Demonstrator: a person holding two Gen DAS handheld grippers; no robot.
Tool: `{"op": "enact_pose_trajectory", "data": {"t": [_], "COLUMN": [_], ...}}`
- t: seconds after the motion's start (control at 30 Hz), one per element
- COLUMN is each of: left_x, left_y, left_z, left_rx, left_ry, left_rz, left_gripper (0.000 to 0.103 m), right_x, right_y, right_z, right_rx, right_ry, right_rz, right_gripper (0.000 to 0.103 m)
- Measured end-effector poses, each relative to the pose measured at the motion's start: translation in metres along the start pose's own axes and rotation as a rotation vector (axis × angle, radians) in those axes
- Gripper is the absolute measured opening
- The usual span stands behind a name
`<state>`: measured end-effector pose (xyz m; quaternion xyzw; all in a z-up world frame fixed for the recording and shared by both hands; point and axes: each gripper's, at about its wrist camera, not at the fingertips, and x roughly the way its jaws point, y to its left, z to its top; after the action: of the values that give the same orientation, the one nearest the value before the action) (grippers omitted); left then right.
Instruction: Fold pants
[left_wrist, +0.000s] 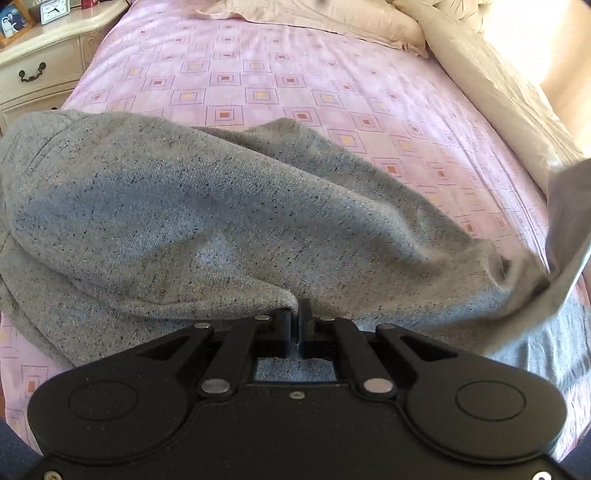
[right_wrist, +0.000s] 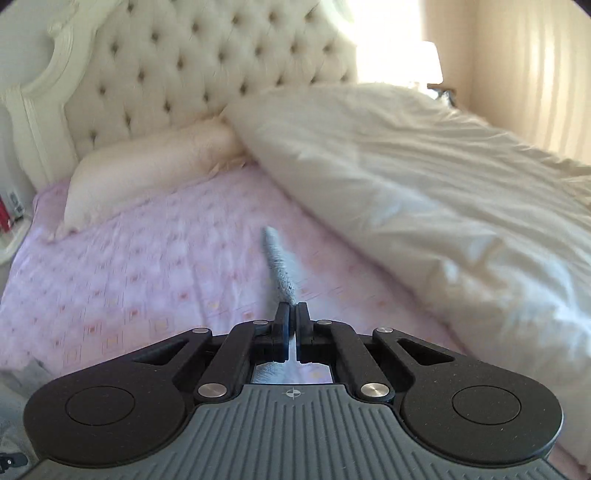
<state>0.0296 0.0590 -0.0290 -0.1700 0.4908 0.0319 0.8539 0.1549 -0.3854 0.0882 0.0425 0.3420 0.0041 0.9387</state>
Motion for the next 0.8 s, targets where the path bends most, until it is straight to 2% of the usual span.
{"op": "enact_pose_trajectory", "data": {"t": [0.13, 0.27, 0.37, 0.47, 0.53, 0.57, 0.63, 0.7, 0.8], "left_x": [-0.003, -0.009, -0.008, -0.007, -0.008, -0.008, -0.007, -0.001, 0.004], "left_y": [0.0, -0.003, -0.005, -0.005, -0.006, -0.006, -0.008, -0.013, -0.018], "left_z": [-0.001, -0.003, -0.003, -0.004, -0.002, -0.003, -0.003, -0.003, -0.005], "left_rx": [0.006, 0.041, 0.048, 0.037, 0.029, 0.028, 0.031, 0.043, 0.061], "left_ry": [-0.002, -0.002, 0.004, 0.012, 0.021, 0.027, 0.04, 0.046, 0.05], "left_rz": [-0.019, -0.011, -0.002, -0.005, -0.007, -0.002, 0.011, 0.025, 0.044], "left_gripper": [0.006, 0.006, 0.006, 0.006, 0.006, 0.006, 0.006, 0.006, 0.006], "right_x": [0.001, 0.012, 0.015, 0.01, 0.001, -0.001, 0.001, 0.013, 0.033], "right_y": [-0.061, -0.074, -0.076, -0.08, -0.09, -0.096, -0.113, -0.129, -0.143], "right_z": [-0.044, -0.098, -0.114, -0.121, -0.123, -0.122, -0.12, -0.121, -0.129], "right_rx": [0.108, 0.127, 0.138, 0.164, 0.188, 0.196, 0.259, 0.327, 0.399], "right_ry": [0.149, 0.258, 0.274, 0.318, 0.289, 0.252, 0.177, 0.168, 0.223], "right_rz": [-0.077, -0.132, -0.12, -0.033, -0.07, -0.092, -0.14, -0.151, -0.118], "right_gripper": [0.003, 0.003, 0.003, 0.003, 0.005, 0.008, 0.039, 0.046, 0.046]}}
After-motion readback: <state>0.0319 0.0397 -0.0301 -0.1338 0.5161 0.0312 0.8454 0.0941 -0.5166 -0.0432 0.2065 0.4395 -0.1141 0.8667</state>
